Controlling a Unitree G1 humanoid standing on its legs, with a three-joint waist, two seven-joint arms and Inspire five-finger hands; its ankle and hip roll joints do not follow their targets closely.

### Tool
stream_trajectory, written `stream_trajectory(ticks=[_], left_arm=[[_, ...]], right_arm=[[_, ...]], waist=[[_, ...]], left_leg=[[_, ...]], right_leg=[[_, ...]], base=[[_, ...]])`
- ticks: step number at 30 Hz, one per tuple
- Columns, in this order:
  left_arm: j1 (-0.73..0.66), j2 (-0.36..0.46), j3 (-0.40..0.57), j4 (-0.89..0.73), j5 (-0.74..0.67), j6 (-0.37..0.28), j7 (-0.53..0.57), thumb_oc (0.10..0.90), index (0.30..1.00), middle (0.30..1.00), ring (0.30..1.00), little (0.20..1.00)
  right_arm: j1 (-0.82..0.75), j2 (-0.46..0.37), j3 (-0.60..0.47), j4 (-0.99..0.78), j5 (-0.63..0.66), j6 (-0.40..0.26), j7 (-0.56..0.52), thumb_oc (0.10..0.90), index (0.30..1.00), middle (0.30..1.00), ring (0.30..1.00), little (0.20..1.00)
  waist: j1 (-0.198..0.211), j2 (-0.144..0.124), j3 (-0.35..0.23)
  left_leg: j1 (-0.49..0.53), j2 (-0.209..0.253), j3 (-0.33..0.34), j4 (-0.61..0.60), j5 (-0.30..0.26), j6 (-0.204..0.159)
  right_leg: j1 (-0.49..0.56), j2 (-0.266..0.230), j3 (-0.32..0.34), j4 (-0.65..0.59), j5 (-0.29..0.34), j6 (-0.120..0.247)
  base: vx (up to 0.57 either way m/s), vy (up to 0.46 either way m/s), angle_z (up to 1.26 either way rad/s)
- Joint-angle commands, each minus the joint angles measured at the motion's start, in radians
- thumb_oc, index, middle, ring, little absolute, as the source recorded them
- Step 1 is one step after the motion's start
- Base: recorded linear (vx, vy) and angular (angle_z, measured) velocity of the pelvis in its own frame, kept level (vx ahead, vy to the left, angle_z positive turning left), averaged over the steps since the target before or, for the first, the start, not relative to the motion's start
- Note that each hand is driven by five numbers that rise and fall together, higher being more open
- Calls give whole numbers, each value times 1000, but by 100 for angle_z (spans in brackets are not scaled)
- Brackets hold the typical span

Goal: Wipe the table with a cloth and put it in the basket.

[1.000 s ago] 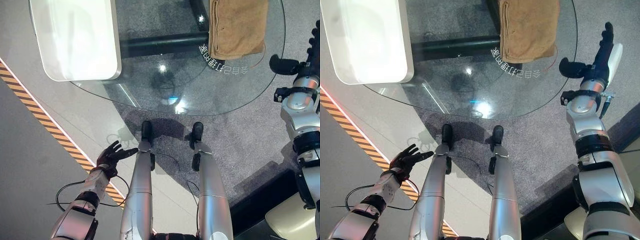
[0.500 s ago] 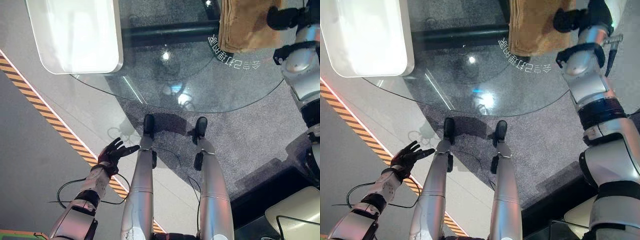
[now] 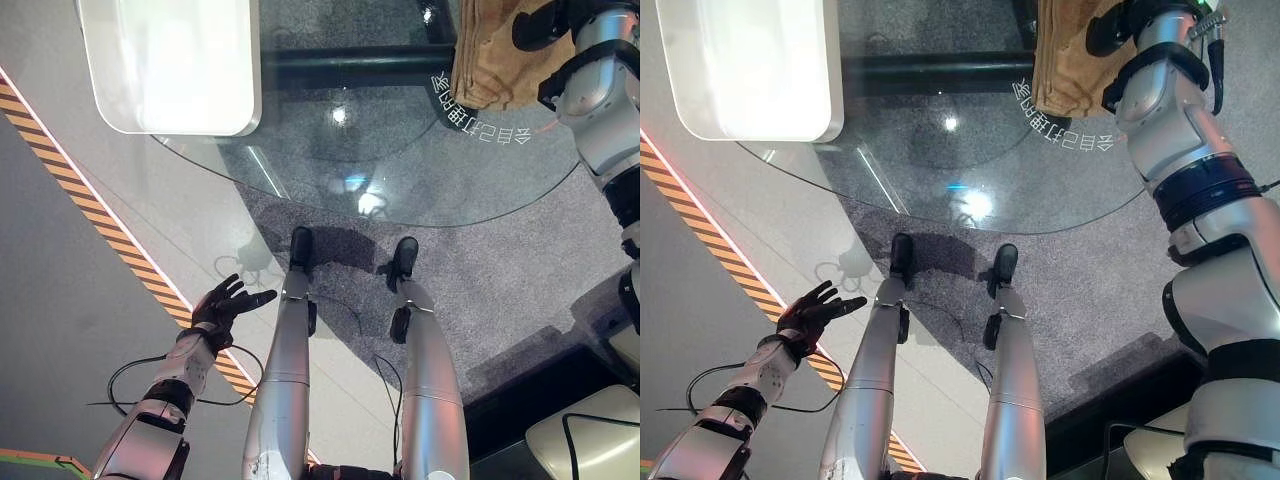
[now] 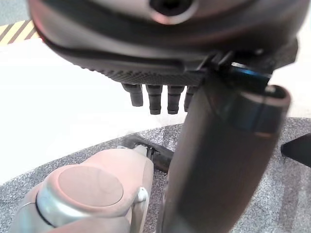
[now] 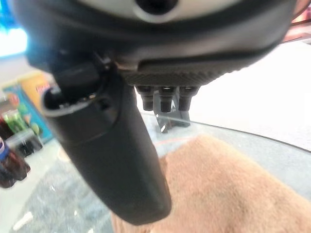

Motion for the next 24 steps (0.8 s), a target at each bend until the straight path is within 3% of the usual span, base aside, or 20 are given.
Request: stream_trajectory(ticks=[1,3,4,5,6,7,15,24], left_arm=[[124,57,8,-18,2,1,2,800,900,900,900,900],[124,57,8,-19,2,1,2,800,900,900,900,900],[133,61,6,-16,3,3,-4,800,900,900,900,900],[127,62,8,-17,4,2,-4,800,900,900,900,900],[128,62,6,-18,5,3,-3,800,900,900,900,900],[139,61,3,-19,8,2,-5,800,900,900,900,900],[151,61,-4,-29,13,-2,-6,800,900,900,900,900],[156,76,-11,-43,19,3,-6,800,900,900,900,900]], right_arm=[[-155,-77,61,-8,-63,1,17,800,900,900,900,900],[-155,-77,61,-8,-63,1,17,800,900,900,900,900],[-155,-71,72,1,-63,-3,32,800,900,900,900,900],[-164,-71,75,3,-65,1,36,800,900,900,900,900],[-169,-68,81,9,-62,1,39,800,900,900,900,900],[-168,-62,88,20,-69,-1,57,800,900,900,900,900],[-195,-41,114,78,-100,11,100,800,900,900,900,900],[-229,-50,165,128,-146,10,225,800,900,900,900,900]], waist=[[1,27,-21],[1,27,-21],[3,27,-21],[4,28,-21],[6,29,-21],[9,30,-21],[22,38,-21],[28,42,-21]], left_leg=[[9,-72,41,-42,6,78],[9,-72,41,-42,6,78],[33,-71,40,-32,-29,75],[11,-71,40,-42,7,78],[11,-73,39,-43,8,78],[34,-74,38,-35,-28,74],[24,-81,29,-29,-25,77],[5,-87,21,-20,-20,79]], right_leg=[[60,36,-94,-15,-67,-27],[60,36,-94,-15,-67,-27],[80,36,-88,1,-101,-22],[61,34,-96,-12,-67,-27],[61,34,-97,-13,-67,-27],[79,35,-91,1,-101,-23],[66,35,-95,16,-104,-28],[48,37,-97,29,-106,-34]], base=[[0,0,0],[39,-13,0],[0,0,0],[0,0,0],[32,-20,1],[102,-41,1],[31,-15,0],[0,0,0]])
